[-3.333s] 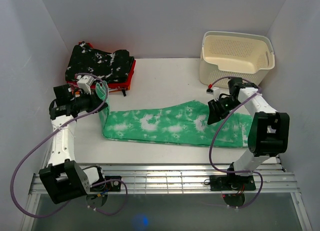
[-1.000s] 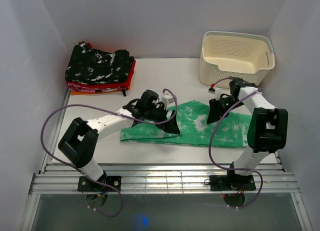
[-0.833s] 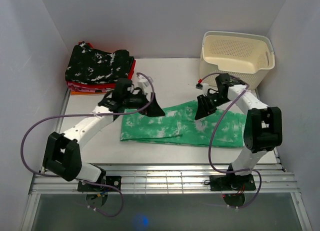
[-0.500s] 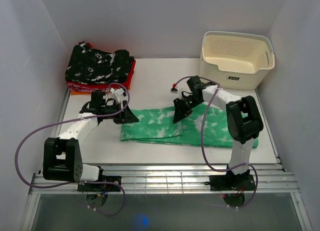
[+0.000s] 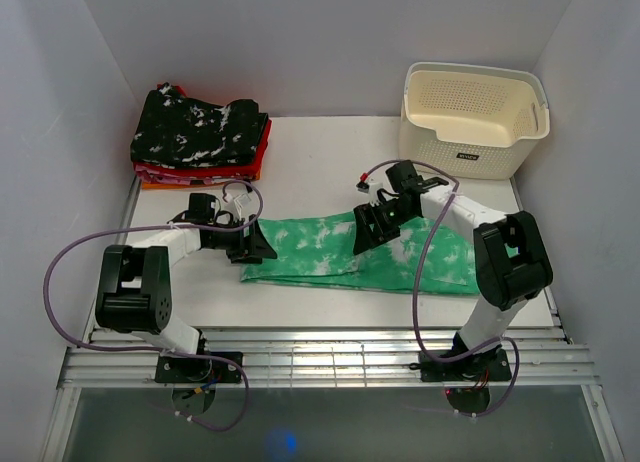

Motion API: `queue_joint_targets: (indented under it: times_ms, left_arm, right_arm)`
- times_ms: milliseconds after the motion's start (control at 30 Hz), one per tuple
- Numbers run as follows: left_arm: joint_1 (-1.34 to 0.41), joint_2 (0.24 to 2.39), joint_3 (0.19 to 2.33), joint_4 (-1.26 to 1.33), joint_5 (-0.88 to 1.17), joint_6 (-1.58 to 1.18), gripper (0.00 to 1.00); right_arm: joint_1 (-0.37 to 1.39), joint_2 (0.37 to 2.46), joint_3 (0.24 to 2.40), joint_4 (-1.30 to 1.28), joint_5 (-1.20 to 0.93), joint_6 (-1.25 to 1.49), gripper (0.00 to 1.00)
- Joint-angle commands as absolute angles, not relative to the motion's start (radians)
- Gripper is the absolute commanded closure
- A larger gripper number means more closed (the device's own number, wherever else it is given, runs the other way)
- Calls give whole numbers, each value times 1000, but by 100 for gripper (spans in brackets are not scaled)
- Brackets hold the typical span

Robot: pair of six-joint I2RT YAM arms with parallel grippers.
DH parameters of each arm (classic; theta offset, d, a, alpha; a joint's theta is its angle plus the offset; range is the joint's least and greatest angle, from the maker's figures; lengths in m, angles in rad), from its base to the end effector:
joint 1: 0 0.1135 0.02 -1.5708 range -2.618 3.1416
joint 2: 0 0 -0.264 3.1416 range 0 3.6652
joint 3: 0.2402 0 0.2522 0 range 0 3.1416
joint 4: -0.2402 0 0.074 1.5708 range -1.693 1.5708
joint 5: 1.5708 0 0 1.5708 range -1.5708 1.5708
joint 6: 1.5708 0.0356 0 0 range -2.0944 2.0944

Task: Fold and stack the trousers
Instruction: Fold the trousers

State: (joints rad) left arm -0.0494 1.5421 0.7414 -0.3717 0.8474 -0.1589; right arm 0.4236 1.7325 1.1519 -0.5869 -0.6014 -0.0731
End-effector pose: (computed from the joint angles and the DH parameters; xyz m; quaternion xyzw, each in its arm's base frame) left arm 0.2622 -0.0397 0.1534 0.0323 0.8967 -0.4196 0.1375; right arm 0.3024 0.1584 0.1948 -0.2875 0.8925 0.3191 0.1378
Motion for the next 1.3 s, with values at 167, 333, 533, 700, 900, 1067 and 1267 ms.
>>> queue_joint_targets:
  times_ms: [167,333,533,700,900,1067,1267]
  left_arm:
    - [-46,1434,784,-382,807,-117,16]
    - [-46,1396,787,-400,782,-107,13]
    - [-44,1384,787,-413,765,-95,12]
    - [-44,1394,798,-408,759,-98,12]
    - [-38,1381,801,-410,741,-92,12]
    - [-26,1373,808,-414,736,-95,12]
    - [-18,1365,807,-430,756,-77,12]
  right_arm:
    - [420,1847,1176,-518,-603,34,27]
    - [420,1922,1212,-520,-658,48,33]
    - [423,1943,1221,-520,-739,52,51]
    - [422,1962,1227,-523,-770,55,68]
    - [422,1886,1206,-543,-807,71,92]
    - [422,1821,1146,-525,-847,113,92]
    - [420,1775,1069,-518,-844,129,92]
